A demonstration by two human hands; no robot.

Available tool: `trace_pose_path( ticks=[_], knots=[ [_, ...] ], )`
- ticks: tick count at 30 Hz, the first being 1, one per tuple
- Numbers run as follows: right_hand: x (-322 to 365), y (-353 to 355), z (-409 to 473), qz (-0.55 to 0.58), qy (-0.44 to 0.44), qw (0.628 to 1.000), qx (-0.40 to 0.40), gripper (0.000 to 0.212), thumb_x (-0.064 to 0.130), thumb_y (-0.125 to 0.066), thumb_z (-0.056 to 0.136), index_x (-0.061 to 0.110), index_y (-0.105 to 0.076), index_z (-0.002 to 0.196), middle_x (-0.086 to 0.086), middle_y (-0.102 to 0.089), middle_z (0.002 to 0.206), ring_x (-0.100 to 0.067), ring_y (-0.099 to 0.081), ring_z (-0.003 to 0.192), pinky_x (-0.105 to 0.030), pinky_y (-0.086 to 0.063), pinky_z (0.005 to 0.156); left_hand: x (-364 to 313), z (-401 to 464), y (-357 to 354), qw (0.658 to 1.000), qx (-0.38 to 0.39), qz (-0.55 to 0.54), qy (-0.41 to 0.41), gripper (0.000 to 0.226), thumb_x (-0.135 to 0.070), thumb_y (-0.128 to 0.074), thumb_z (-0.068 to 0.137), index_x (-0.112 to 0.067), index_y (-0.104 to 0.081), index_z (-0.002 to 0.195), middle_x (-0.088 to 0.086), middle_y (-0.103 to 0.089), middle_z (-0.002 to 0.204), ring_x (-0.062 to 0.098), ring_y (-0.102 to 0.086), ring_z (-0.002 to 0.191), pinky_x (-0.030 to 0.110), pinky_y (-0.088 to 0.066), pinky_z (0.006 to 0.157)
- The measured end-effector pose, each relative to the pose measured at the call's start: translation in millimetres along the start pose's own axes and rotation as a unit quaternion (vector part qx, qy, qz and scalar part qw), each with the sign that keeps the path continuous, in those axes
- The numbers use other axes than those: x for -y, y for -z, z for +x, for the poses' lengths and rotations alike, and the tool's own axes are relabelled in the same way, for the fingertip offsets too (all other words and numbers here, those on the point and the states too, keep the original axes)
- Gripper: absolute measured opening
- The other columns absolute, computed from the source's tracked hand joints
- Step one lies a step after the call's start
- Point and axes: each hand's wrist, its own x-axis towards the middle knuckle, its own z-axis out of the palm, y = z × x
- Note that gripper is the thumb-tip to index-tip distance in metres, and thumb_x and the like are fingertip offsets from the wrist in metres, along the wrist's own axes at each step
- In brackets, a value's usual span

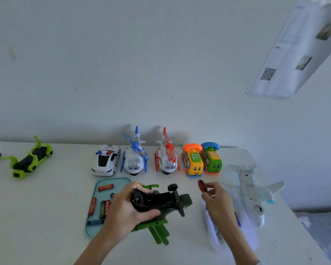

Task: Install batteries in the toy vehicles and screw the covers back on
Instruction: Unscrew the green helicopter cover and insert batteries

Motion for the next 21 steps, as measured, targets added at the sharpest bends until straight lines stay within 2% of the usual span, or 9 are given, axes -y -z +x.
trace_pose_path(
  ticks=[5, 7, 10, 14, 17, 19, 21],
  knots=[
    [11, -78, -22, -0.032, 0.012, 0.997, 0.062, 0.022, 0.005, -0.053, 0.088, 0.019, -0.053, 0.106, -0.001, -0.061, 0.077, -0.016, -0.056, 0.061, -0.027, -0.041, 0.050, -3, 0, 79, 0.997, -0.069, -0.036, 0.006, 0.044, -0.041, -0.088, 0.039, -0.032, -0.066, 0.076, -0.013, -0.073, 0.091, 0.005, -0.069, 0.084, 0.009, -0.049, 0.075],
    [10, -105, -29, -0.064, 0.008, 0.996, 0.061, 0.020, 0.007, -0.055, 0.088, 0.017, -0.054, 0.105, 0.000, -0.061, 0.080, -0.012, -0.052, 0.061, -0.022, -0.036, 0.047, 1, -3, 110, 0.995, -0.092, -0.024, 0.005, 0.049, -0.035, -0.097, 0.038, -0.032, -0.066, 0.076, -0.011, -0.073, 0.093, 0.004, -0.069, 0.087, 0.013, -0.052, 0.079],
    [12, -133, -37, -0.068, 0.010, 0.997, 0.037, 0.017, 0.007, -0.058, 0.087, 0.016, -0.055, 0.101, 0.000, -0.059, 0.078, -0.008, -0.050, 0.061, -0.015, -0.033, 0.046, 17, -10, 152, 0.993, -0.115, -0.005, 0.014, 0.046, -0.031, -0.096, 0.040, -0.033, -0.066, 0.075, -0.005, -0.073, 0.094, 0.004, -0.068, 0.091, 0.017, -0.053, 0.082],
    [14, -157, -45, -0.074, -0.001, 0.997, 0.005, 0.016, 0.009, -0.064, 0.084, 0.019, -0.056, 0.093, -0.002, -0.057, 0.081, -0.016, -0.052, 0.069, -0.024, -0.037, 0.053, 32, -23, 195, 0.994, -0.104, 0.016, 0.027, 0.050, -0.034, -0.098, 0.038, -0.030, -0.066, 0.076, -0.004, -0.073, 0.092, 0.003, -0.067, 0.093, 0.013, -0.052, 0.080],
    [13, -166, -49, -0.110, 0.019, 0.993, -0.026, 0.016, 0.011, -0.066, 0.084, 0.013, -0.060, 0.098, -0.003, -0.053, 0.095, -0.023, -0.053, 0.087, -0.030, -0.039, 0.067, 36, -34, 213, 0.996, -0.077, 0.001, 0.034, 0.049, -0.039, -0.094, 0.039, -0.026, -0.066, 0.077, -0.012, -0.072, 0.092, 0.002, -0.066, 0.093, 0.012, -0.052, 0.080],
    [16, -171, -55, -0.150, 0.062, 0.986, -0.045, 0.018, 0.013, -0.066, 0.085, 0.011, -0.062, 0.102, -0.002, -0.051, 0.106, -0.024, -0.047, 0.096, -0.031, -0.039, 0.077, 43, -41, 222, 0.997, -0.060, 0.000, 0.044, 0.050, -0.045, -0.086, 0.036, -0.026, -0.066, 0.077, -0.012, -0.072, 0.091, 0.001, -0.065, 0.096, 0.009, -0.050, 0.080],
    [24, -179, -61, -0.177, 0.124, 0.976, -0.030, 0.018, 0.012, -0.063, 0.088, 0.013, -0.065, 0.106, 0.000, -0.056, 0.111, -0.023, -0.048, 0.100, -0.029, -0.035, 0.079, 50, -48, 229, 0.998, -0.043, 0.006, 0.049, 0.051, -0.047, -0.084, 0.035, -0.027, -0.065, 0.078, -0.012, -0.073, 0.090, 0.000, -0.064, 0.098, 0.007, -0.048, 0.079]
  ],
)
